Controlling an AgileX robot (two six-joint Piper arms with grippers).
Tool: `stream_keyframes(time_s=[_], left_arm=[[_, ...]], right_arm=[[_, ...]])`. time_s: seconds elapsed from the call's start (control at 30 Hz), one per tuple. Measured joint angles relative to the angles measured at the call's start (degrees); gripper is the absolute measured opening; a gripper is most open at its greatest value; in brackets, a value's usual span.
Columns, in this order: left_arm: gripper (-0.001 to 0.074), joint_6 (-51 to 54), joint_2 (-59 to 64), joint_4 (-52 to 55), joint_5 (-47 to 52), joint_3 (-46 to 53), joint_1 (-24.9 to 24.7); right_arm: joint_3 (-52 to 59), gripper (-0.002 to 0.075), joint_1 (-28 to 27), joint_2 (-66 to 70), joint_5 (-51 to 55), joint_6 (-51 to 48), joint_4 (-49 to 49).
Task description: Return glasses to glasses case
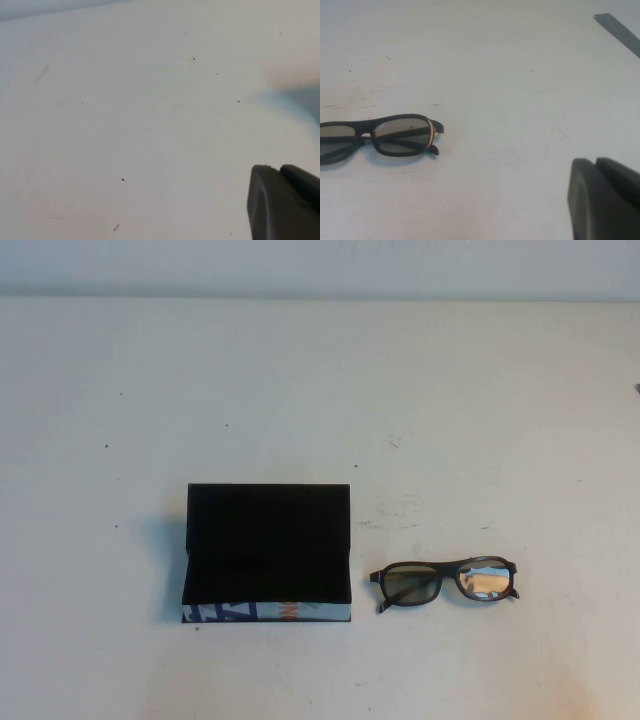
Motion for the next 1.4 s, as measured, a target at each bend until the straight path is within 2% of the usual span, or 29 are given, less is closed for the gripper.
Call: stream_keyframes(time_s=[0.57,0.83,1.1,1.33,1.4], left_arm=[[-0.0001,0.00,0.00,0.00,0.00,0.00,0.00],[-0.0001,0.00,0.00,0.08,0.00,0.00,0.00],[-0.0001,0.00,0.00,0.22,0.00,0.00,0.00],[-0.0001,0.00,0.00,0.22,0.00,0.00,0.00],[-0.0001,0.00,0.00,0.22,0.00,0.00,0.00]], right_arm=[[0.00,-0.0011,0.00,0.00,-0.10,0.00,0.34],[0.00,-0.0011,0.00,0.00,-1.40,0.00,3.59],[0.00,-0.0011,0.00,0.00,-3.39,0.00,14.78],[0.00,-0.0011,0.00,0.00,-10.39,0.00,39.33],[0.00,-0.0011,0.00,0.00,-11.95,-0.61,42.92]])
